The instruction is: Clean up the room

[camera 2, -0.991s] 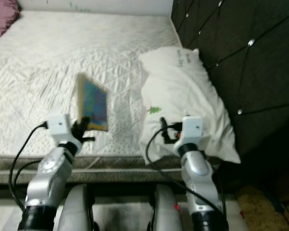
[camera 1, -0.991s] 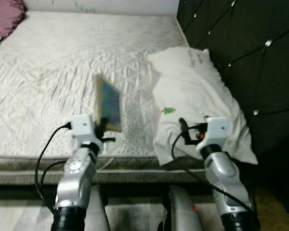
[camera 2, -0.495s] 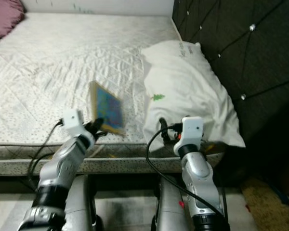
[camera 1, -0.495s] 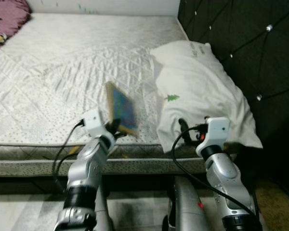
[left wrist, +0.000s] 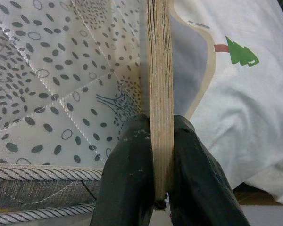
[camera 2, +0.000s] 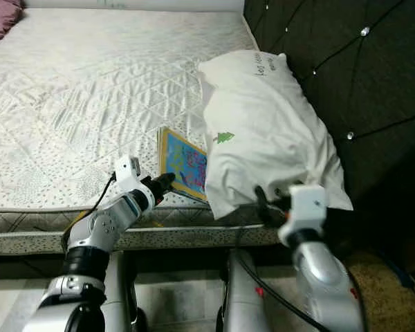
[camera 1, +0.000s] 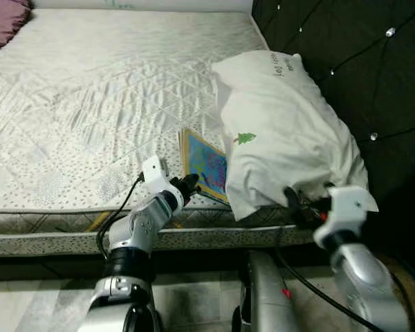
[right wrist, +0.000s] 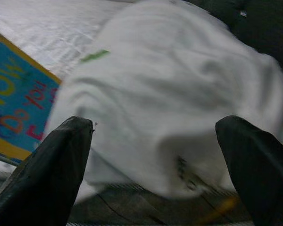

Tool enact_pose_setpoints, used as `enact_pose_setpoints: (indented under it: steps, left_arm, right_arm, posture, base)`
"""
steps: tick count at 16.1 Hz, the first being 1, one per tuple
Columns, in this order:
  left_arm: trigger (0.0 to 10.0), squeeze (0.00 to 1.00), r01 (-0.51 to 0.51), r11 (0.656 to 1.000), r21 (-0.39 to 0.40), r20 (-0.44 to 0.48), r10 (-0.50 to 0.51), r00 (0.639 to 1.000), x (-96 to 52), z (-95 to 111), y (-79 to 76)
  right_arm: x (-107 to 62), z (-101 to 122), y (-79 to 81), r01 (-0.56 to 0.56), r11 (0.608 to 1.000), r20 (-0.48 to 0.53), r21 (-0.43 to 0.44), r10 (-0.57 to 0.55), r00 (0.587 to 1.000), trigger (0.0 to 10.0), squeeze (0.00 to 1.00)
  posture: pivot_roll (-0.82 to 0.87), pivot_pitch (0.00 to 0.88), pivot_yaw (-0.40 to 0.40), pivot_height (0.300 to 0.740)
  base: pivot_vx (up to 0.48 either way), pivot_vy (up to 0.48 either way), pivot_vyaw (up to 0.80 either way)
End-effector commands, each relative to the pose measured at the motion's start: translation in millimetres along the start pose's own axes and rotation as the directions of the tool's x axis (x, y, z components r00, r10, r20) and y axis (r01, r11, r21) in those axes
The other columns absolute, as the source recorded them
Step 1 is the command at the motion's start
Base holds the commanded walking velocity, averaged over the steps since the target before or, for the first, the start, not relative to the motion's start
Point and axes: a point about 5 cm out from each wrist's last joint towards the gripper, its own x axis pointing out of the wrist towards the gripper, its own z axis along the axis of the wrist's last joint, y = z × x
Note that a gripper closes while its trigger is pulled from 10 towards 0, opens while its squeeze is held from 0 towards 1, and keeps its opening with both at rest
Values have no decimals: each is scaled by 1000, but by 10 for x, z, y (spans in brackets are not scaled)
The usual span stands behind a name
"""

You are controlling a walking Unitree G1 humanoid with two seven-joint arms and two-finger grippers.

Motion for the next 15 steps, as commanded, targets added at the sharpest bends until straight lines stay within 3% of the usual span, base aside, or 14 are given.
enact_pose_setpoints:
  steps: [1, 3, 4, 5, 9, 15]
  left_arm:
    - [10000, 0, 17, 1000, -22, -67, -19, 998, 33, -84, -3]
    - [10000, 51, -34, 999, 1, -66, 34, 997, 37, -26, 127]
    - [10000, 890, -54, 998, 17, -49, 54, 997, 34, 45, 167]
    - [10000, 1000, -62, 998, 23, -43, 63, 997, 34, 74, 179]
    - [10000, 1000, -128, 990, 64, 25, 127, 992, -2, 343, 353]
    - [10000, 1000, -178, 979, 94, 81, 171, 982, -26, 544, 462]
  right_arm:
    - [-40, 91, -52, 0, 1000, 19, -14, 0, 1000, 10000, 0]
    - [-78, 131, -91, -3, 1000, 13, -31, 3, 1000, 10000, 0]
    - [-76, 140, -123, -1, 999, 11, -42, 2, 1000, 10000, 0]
    - [-78, 145, -138, -1, 999, 9, -46, 2, 1000, 10000, 0]
    - [-63, 176, -130, -9, 998, 7, -55, 9, 1000, 10000, 0]
    - [-43, 217, -188, -13, 997, 3, -75, 13, 1000, 10000, 0]
  posture:
    - [-164, 71, -44, 549]
    - [-172, 72, -55, 549]
    - [-172, 71, -60, 549]
    - [-171, 71, -61, 549]
    - [-182, 58, -76, 549]
    - [-195, 51, -90, 549]
  base:
    - [0, 0, 0]
    - [0, 0, 0]
    - [0, 0, 0]
    - [0, 0, 0]
    - [0, 0, 0]
    - [0, 0, 0]
